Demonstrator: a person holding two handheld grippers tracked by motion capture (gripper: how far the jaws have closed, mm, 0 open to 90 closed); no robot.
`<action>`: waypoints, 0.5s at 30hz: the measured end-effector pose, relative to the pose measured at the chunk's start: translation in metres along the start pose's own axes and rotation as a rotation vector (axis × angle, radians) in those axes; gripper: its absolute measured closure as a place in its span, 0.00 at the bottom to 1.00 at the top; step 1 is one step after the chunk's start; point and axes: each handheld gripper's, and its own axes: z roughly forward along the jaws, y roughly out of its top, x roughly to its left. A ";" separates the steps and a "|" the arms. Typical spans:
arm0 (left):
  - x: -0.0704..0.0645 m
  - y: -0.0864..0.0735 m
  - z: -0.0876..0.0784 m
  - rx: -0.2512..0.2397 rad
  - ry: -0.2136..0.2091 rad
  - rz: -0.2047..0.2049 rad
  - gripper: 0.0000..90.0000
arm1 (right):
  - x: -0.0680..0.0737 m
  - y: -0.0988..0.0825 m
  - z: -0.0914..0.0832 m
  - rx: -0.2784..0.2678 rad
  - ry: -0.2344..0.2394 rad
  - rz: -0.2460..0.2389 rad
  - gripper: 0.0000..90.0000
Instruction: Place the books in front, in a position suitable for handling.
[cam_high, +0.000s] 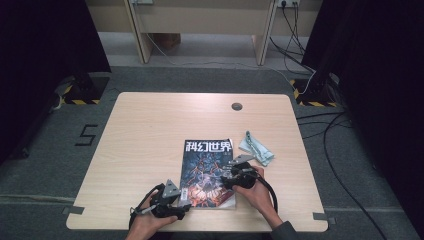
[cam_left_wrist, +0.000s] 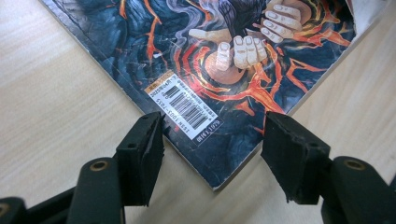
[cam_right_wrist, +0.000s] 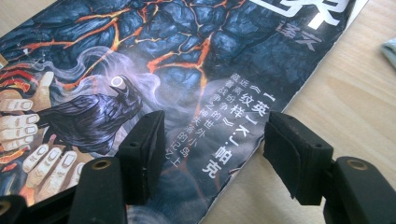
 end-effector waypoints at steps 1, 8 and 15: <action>0.000 0.001 0.001 -0.002 0.000 0.005 0.42 | -0.002 0.000 0.000 -0.005 -0.006 0.000 0.44; 0.000 0.009 0.010 -0.013 0.009 0.017 0.41 | -0.013 -0.001 0.001 -0.021 -0.017 0.029 0.44; -0.004 0.011 0.013 -0.007 0.020 0.052 0.39 | -0.015 -0.002 0.001 -0.031 -0.028 0.027 0.46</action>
